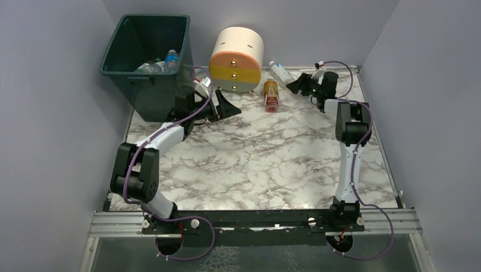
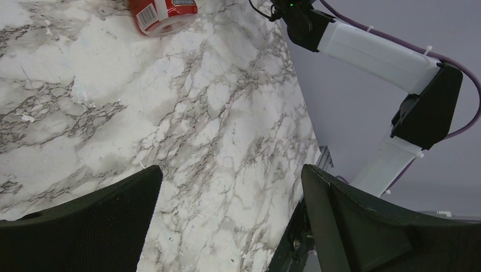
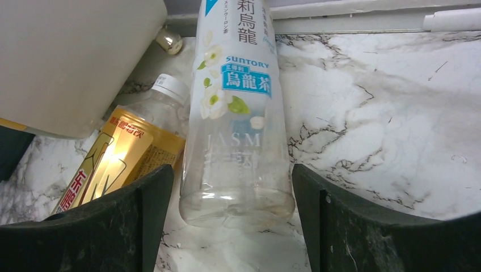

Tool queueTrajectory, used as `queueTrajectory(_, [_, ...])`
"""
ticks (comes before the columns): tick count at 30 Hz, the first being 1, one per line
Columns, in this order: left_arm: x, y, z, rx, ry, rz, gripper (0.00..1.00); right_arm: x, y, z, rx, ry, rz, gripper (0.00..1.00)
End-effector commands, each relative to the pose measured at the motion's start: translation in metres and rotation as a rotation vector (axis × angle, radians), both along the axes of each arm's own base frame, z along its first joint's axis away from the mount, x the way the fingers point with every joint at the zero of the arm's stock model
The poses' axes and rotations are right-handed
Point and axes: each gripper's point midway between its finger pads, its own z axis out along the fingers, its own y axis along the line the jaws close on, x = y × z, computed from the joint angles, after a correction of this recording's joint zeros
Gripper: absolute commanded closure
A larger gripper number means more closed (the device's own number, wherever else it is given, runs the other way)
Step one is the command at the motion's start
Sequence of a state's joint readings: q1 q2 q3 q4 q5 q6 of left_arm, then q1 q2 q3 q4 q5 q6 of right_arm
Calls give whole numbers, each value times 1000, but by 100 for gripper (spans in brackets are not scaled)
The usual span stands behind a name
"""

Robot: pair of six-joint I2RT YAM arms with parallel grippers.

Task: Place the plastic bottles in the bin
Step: Pick up the plastic bottle from the corner of the board.

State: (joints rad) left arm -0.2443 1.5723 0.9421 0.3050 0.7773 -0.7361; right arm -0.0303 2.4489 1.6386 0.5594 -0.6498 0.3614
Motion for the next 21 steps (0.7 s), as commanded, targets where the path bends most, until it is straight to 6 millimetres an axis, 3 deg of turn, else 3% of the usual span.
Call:
queueTrajectory(1, [-6,-3,22,-23,-68,-27,1,-1,5,36,-38,-115,29,21])
queueTrajectory(7, [-7,-4,23,-25,-69,-32,1,3,7,32,-34,-111,36,22])
queueTrajectory(10, [-7,-3,22,-23,-67,-31,1,9,12,30,-40,-108,49,29])
queueTrajectory(13, [-6,-3,22,-24,-66,-32,1,13,20,31,-47,-107,72,43])
queueTrajectory(21, [-6,-4,21,-25,-60,-33,1,5,28,29,-42,-103,83,48])
